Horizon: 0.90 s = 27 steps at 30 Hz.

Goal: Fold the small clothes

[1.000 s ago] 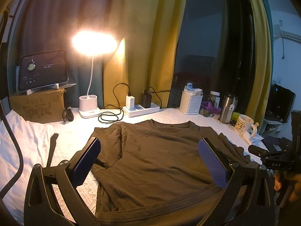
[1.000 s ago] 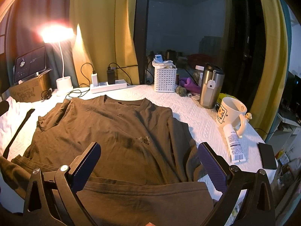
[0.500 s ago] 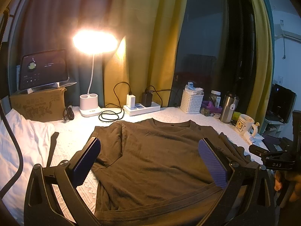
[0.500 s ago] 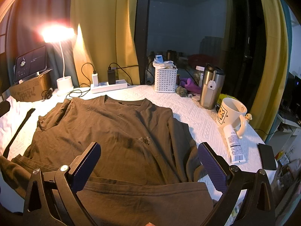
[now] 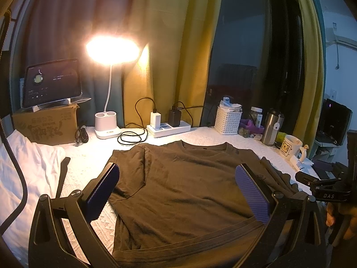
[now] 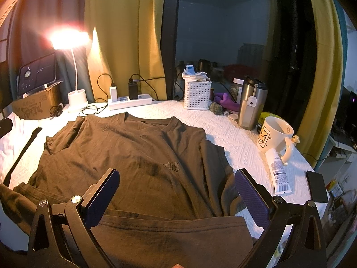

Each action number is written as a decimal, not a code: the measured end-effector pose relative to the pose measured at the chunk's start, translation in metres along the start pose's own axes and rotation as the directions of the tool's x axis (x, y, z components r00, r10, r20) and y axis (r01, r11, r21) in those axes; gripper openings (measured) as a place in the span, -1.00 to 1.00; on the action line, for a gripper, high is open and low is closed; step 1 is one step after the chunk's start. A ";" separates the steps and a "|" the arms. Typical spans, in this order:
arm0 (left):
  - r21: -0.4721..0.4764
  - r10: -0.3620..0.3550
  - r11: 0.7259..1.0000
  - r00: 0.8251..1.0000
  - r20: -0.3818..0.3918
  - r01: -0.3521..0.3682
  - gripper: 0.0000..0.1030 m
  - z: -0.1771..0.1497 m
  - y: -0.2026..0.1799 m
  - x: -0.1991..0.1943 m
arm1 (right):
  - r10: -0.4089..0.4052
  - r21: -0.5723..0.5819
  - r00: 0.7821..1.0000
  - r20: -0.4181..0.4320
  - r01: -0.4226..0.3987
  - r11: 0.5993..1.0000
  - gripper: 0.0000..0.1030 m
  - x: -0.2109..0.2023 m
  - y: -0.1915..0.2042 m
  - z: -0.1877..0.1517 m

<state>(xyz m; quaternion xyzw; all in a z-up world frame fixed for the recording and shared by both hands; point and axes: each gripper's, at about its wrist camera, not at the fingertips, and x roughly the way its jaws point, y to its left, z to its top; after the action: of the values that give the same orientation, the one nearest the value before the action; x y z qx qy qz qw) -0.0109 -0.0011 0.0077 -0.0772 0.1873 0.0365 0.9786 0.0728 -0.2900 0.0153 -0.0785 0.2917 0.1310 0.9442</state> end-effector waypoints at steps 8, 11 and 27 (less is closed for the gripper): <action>0.007 -0.005 1.000 1.000 0.001 0.005 0.99 0.003 -0.003 0.000 | 0.000 -0.001 1.000 0.000 0.000 1.000 1.00 0.001 0.000 0.000; 0.006 -0.006 1.000 1.000 -0.001 0.006 0.99 0.003 -0.004 0.001 | 0.000 -0.001 1.000 0.000 0.000 1.000 1.00 0.001 0.000 0.000; 0.003 0.006 1.000 0.999 -0.053 -0.006 0.99 0.009 -0.008 0.027 | 0.007 -0.006 0.999 -0.047 -0.007 1.000 1.00 0.027 -0.002 0.006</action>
<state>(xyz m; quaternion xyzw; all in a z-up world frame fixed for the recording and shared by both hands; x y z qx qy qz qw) 0.0185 -0.0066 0.0070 -0.0761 0.2135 0.0369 0.9733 0.0986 -0.2853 0.0051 -0.0833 0.3137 0.1334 0.9364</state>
